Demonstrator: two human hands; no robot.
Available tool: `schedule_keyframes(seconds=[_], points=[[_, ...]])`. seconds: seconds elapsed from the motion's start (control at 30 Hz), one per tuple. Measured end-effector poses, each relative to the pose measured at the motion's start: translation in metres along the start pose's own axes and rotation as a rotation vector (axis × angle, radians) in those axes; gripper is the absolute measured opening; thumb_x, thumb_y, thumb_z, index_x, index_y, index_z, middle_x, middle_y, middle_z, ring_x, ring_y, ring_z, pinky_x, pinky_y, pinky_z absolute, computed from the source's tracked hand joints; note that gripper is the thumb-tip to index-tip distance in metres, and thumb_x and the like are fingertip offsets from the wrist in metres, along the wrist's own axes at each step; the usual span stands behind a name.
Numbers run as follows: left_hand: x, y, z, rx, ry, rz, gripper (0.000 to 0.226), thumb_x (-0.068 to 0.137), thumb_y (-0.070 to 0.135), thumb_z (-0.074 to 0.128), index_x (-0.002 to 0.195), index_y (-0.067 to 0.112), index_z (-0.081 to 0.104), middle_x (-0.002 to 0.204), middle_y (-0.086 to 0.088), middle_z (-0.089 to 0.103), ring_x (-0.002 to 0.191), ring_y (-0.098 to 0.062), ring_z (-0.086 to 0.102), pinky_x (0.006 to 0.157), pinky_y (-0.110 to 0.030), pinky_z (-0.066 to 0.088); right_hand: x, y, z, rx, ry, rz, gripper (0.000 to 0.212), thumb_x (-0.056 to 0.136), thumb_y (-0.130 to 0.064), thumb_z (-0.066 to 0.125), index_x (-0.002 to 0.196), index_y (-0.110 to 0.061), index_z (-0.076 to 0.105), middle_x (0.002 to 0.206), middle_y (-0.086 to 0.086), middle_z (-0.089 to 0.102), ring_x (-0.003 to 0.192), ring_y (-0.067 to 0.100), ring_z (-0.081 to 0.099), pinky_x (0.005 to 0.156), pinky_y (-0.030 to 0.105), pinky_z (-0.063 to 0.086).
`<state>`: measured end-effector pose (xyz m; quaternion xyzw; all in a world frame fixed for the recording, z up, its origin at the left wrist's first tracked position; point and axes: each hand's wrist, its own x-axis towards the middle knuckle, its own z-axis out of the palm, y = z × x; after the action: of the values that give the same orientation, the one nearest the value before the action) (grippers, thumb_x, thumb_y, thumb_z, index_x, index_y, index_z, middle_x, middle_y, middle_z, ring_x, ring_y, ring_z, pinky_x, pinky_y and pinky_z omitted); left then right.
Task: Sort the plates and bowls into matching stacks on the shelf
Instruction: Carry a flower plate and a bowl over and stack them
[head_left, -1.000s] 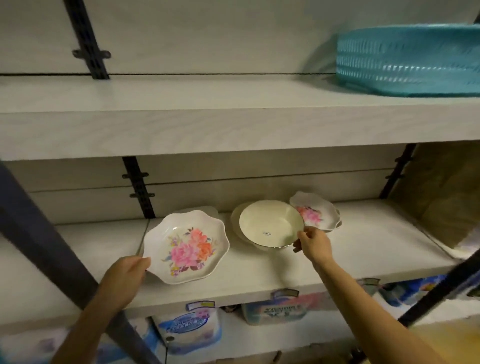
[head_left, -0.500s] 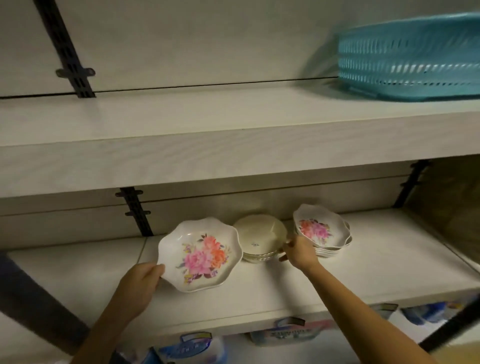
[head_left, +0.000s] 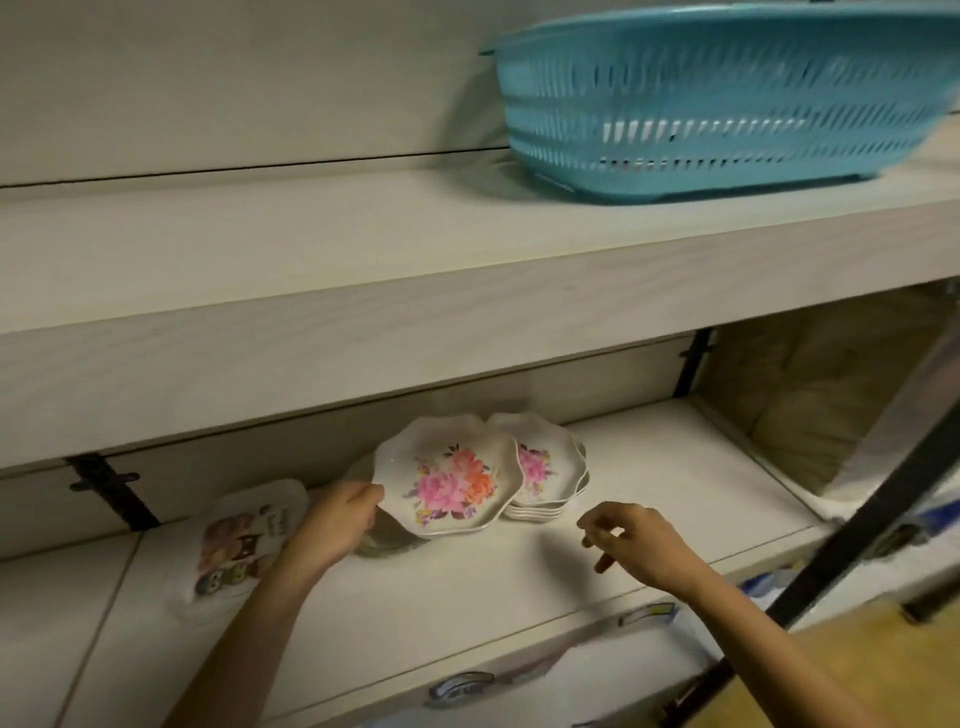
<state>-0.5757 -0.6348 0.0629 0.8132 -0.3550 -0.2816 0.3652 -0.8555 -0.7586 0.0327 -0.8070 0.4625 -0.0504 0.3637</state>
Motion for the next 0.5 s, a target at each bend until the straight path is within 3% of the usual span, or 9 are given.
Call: schedule_keyframes(seconds=[0.07, 0.17, 0.27, 0.43, 0.5], points=[[0.020, 0.006, 0.019, -0.001, -0.014, -0.021, 0.041, 0.084, 0.017, 0.051, 0.045, 0.015, 0.037, 0.035, 0.005, 0.037, 0.046, -0.018, 0.033, 0.057, -0.030, 0.026, 0.002, 0.014, -0.015, -0.001, -0.011, 0.003, 0.013, 0.094, -0.021, 0.049, 0.094, -0.030, 0.059, 0.093, -0.011, 0.069, 0.068, 0.009, 0.072, 0.081, 0.027, 0.053], [0.043, 0.022, 0.044, 0.105, -0.021, -0.028, 0.035, 0.087, 0.016, 0.045, 0.053, 0.014, 0.039, 0.048, -0.003, 0.040, 0.051, -0.021, 0.037, 0.057, -0.030, 0.032, 0.009, 0.034, -0.033, 0.001, -0.004, -0.001, 0.015, 0.093, -0.022, 0.049, 0.090, -0.033, 0.058, 0.092, -0.010, 0.070, 0.066, 0.007, 0.072, 0.075, 0.022, 0.051], [0.057, 0.034, 0.064, 0.183, -0.018, -0.006, 0.035, 0.087, 0.011, 0.042, 0.054, 0.013, 0.033, 0.056, -0.008, 0.036, 0.058, -0.024, 0.037, 0.050, -0.032, 0.021, 0.018, 0.051, -0.044, -0.008, -0.021, -0.007, 0.016, 0.094, -0.022, 0.049, 0.091, -0.034, 0.058, 0.093, -0.011, 0.069, 0.067, 0.006, 0.072, 0.075, 0.021, 0.052], [0.066, 0.047, 0.093, 0.192, 0.016, -0.012, 0.030, 0.089, 0.019, 0.037, 0.059, 0.015, 0.037, 0.086, -0.026, 0.053, 0.090, -0.036, 0.056, 0.068, -0.031, 0.029, 0.033, 0.066, -0.058, -0.005, -0.033, -0.027, 0.015, 0.094, -0.022, 0.049, 0.092, -0.033, 0.059, 0.091, -0.013, 0.068, 0.068, 0.008, 0.072, 0.077, 0.023, 0.053], [0.066, 0.051, 0.101, 0.201, 0.023, -0.023, 0.036, 0.091, 0.021, 0.035, 0.056, 0.019, 0.033, 0.097, -0.027, 0.058, 0.092, -0.032, 0.056, 0.066, -0.031, 0.031, 0.039, 0.069, -0.062, -0.003, -0.038, -0.040, 0.016, 0.094, -0.023, 0.049, 0.091, -0.034, 0.059, 0.091, -0.013, 0.067, 0.068, 0.009, 0.072, 0.078, 0.023, 0.053]])
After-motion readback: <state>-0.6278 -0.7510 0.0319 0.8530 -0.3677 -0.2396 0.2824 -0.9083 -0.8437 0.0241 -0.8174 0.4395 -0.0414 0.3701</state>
